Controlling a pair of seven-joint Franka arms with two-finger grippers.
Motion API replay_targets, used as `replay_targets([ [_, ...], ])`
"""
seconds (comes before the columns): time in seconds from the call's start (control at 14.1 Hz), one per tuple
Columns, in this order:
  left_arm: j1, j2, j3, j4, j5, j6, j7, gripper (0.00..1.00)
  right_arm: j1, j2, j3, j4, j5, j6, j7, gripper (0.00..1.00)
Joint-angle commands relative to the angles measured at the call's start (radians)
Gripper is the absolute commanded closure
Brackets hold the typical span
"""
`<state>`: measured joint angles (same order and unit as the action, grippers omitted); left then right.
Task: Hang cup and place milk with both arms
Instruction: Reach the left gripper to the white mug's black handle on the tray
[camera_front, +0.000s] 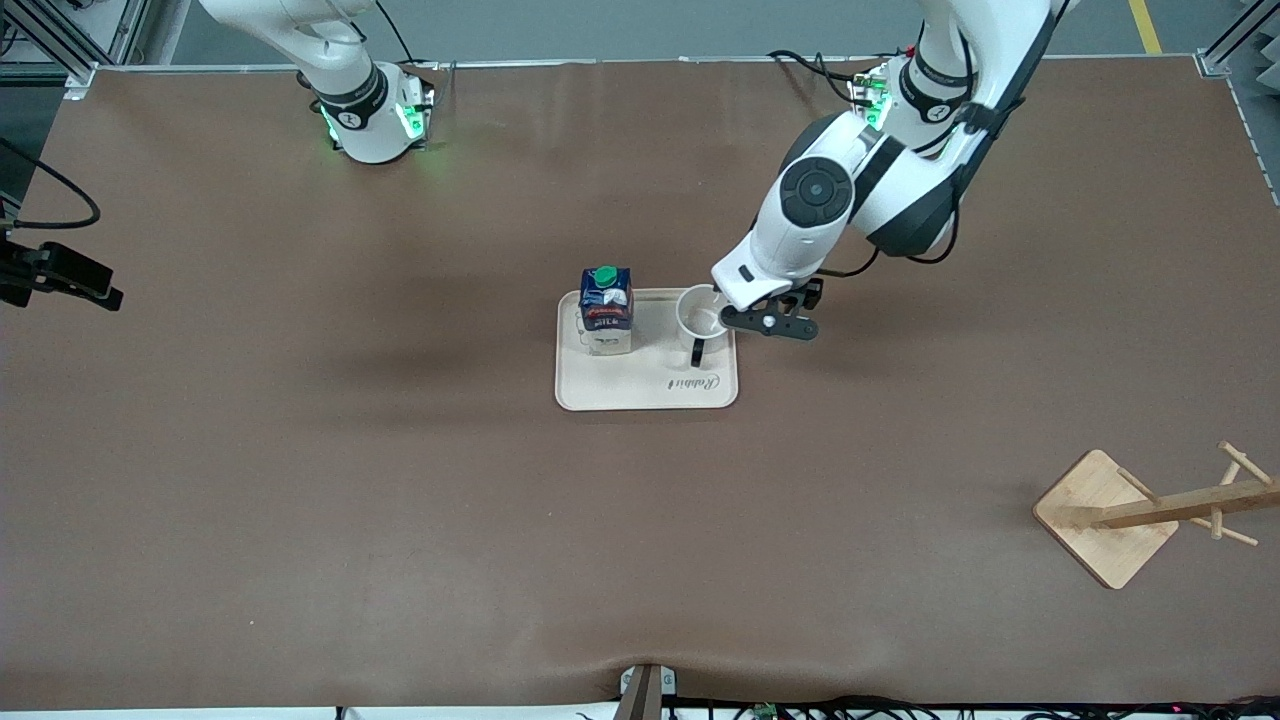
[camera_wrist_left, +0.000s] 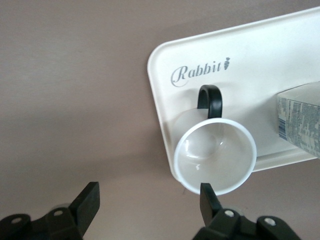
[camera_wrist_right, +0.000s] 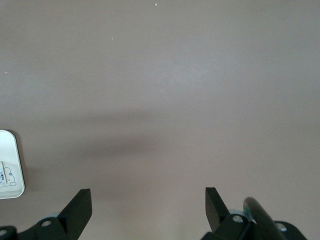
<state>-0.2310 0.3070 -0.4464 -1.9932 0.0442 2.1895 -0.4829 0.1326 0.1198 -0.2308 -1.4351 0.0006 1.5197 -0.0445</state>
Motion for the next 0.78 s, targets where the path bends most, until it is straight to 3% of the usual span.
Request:
replay_targets([
  [0.0,-0.013,0.065,0.000,0.002,0.067,0.064,-0.061,0.15,-0.010,0.072,0.002,0.009,0.018,-0.012,-0.009,0.00],
  [0.21,-0.037,0.148,0.000,0.007,0.135,0.125,-0.149,0.20,-0.014,0.080,0.001,0.005,0.019,-0.029,0.001,0.00],
  [0.43,-0.048,0.199,0.000,0.007,0.137,0.164,-0.152,0.33,-0.016,0.086,0.002,0.004,0.019,-0.045,0.003,0.00],
  [0.5,-0.048,0.211,-0.002,0.007,0.137,0.177,-0.152,0.42,-0.014,0.087,0.001,-0.005,0.019,-0.055,0.003,0.00],
  [0.71,-0.050,0.224,0.000,0.017,0.137,0.187,-0.152,0.92,-0.008,0.087,0.002,-0.022,0.021,-0.072,0.003,0.00],
])
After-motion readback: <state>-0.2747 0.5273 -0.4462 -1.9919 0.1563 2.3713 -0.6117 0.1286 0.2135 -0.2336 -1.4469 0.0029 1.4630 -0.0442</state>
